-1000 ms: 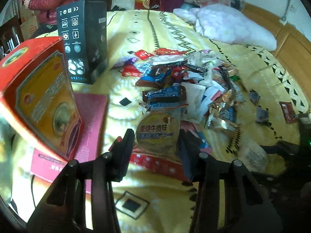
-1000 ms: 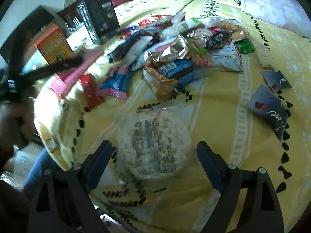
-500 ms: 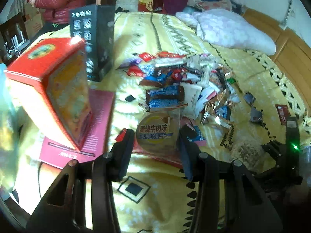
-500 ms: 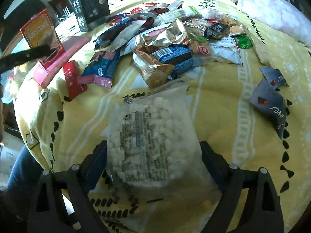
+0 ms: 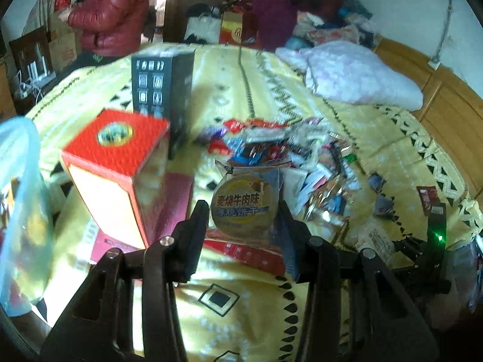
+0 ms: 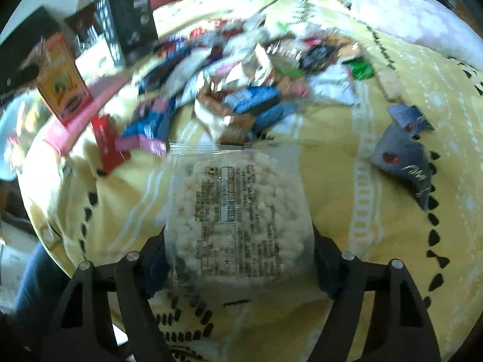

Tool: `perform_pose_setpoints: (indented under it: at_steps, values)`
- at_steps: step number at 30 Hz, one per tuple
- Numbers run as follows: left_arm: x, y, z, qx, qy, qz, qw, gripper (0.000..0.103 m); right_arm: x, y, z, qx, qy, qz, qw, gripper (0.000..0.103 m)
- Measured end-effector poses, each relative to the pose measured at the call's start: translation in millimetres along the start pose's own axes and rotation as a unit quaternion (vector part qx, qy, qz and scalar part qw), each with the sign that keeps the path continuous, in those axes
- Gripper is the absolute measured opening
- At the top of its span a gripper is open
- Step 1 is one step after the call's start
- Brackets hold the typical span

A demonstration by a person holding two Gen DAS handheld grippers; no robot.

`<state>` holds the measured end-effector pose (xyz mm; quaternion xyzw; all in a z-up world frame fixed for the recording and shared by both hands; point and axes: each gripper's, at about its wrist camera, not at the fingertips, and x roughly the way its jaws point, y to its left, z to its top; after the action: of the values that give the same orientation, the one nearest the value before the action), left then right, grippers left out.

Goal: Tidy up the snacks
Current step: 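Carry the beef pastry pack and white puffed-cake bag over the glass bowl with both tools, then hold the beef pastry pack and white puffed-cake bag above the glass bowl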

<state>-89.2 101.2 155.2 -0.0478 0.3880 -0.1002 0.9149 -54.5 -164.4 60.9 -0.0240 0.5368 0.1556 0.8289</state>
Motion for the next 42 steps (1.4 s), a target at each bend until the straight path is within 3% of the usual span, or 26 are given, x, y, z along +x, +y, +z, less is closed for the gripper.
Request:
perform_pose_setpoints:
  at_steps: [5, 10, 16, 22, 27, 33, 37, 42]
  values:
    - [-27, -12, 16, 0.021, -0.047, -0.003, 0.9987, 0.045, -42, 1, 24, 0.019, -0.060, 0.013, 0.998, 0.080]
    - [-58, -6, 34, 0.028, -0.105, 0.027, 0.9937, 0.045, -90, 20, 67, 0.006, -0.125, 0.030, 0.992, 0.080]
    - [-99, 43, 57, -0.001, -0.148, 0.085, 0.9853, 0.045, -128, 69, 131, -0.031, -0.181, 0.069, 0.981, 0.080]
    - [-135, 125, 66, -0.069, -0.164, 0.175, 0.9683, 0.045, -147, 162, 196, -0.093, -0.213, 0.135, 0.963, 0.080]
    - [-149, 207, 55, -0.142, -0.142, 0.266, 0.9427, 0.045, -142, 263, 236, -0.158, -0.204, 0.196, 0.946, 0.080]
    - [-148, 265, 32, -0.213, -0.113, 0.323, 0.9151, 0.045, -114, 369, 260, -0.200, -0.162, 0.265, 0.929, 0.080]
    - [-145, 284, 22, -0.232, -0.100, 0.338, 0.9068, 0.045, -92, 423, 267, -0.219, -0.128, 0.290, 0.923, 0.080]
    - [-149, 298, 15, -0.243, -0.095, 0.333, 0.9060, 0.045, -69, 469, 265, -0.235, -0.099, 0.299, 0.919, 0.080]
